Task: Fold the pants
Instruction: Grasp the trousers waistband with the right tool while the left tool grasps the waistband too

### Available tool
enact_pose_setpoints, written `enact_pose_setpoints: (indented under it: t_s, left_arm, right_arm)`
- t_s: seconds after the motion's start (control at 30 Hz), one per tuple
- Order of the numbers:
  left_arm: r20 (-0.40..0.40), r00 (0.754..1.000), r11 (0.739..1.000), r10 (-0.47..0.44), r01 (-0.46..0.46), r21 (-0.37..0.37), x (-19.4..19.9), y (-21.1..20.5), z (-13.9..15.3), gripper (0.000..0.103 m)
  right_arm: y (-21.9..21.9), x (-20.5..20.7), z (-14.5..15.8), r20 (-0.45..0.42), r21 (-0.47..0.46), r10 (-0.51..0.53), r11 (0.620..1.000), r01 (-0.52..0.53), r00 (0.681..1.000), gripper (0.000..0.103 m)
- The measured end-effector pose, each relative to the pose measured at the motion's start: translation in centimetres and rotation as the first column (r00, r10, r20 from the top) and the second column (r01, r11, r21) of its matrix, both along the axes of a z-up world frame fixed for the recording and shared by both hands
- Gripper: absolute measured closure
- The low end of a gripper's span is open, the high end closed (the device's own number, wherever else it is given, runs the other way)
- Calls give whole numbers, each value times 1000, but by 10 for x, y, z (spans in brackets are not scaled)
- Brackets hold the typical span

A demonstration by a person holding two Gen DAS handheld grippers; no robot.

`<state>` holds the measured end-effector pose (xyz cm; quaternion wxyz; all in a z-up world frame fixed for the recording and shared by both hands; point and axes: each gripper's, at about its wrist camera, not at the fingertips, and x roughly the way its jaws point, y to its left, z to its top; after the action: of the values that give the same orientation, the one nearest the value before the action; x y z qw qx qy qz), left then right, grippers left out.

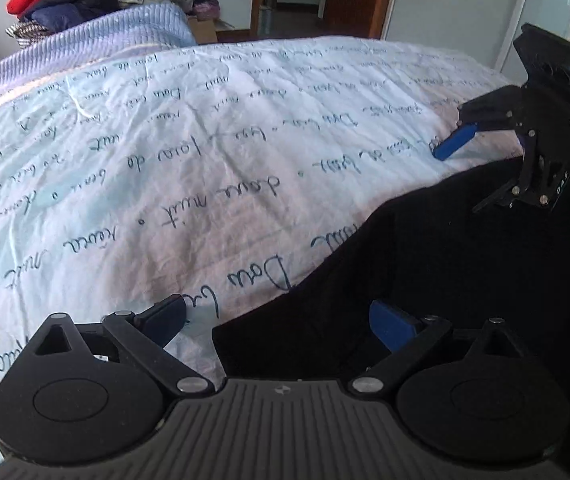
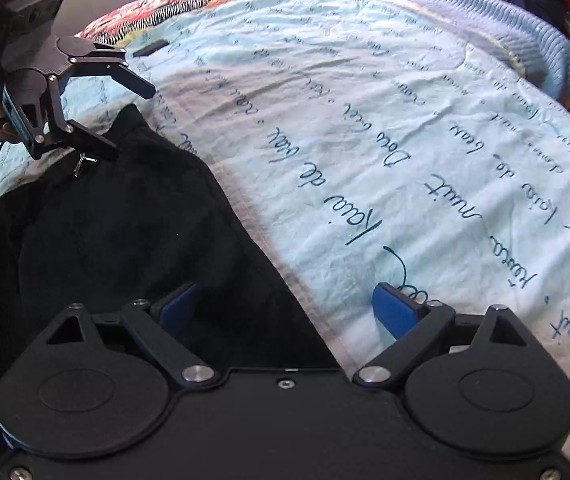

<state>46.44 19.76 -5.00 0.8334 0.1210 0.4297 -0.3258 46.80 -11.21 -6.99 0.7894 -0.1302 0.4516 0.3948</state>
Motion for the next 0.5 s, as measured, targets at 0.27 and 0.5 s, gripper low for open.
enact_pose_setpoints:
  t_s: [0.27,0.5]
  left_arm:
    - [-34,999,997,33,-35,-67,-2,9,2,36]
    - [-27,994,987,110,-113,-112,-20,21,26,95]
  right_arm:
    - [-6,0,6,-60,84,70,994,-64,996,62]
    - [-5,-18,15,15,81,50,995,-51,999,95]
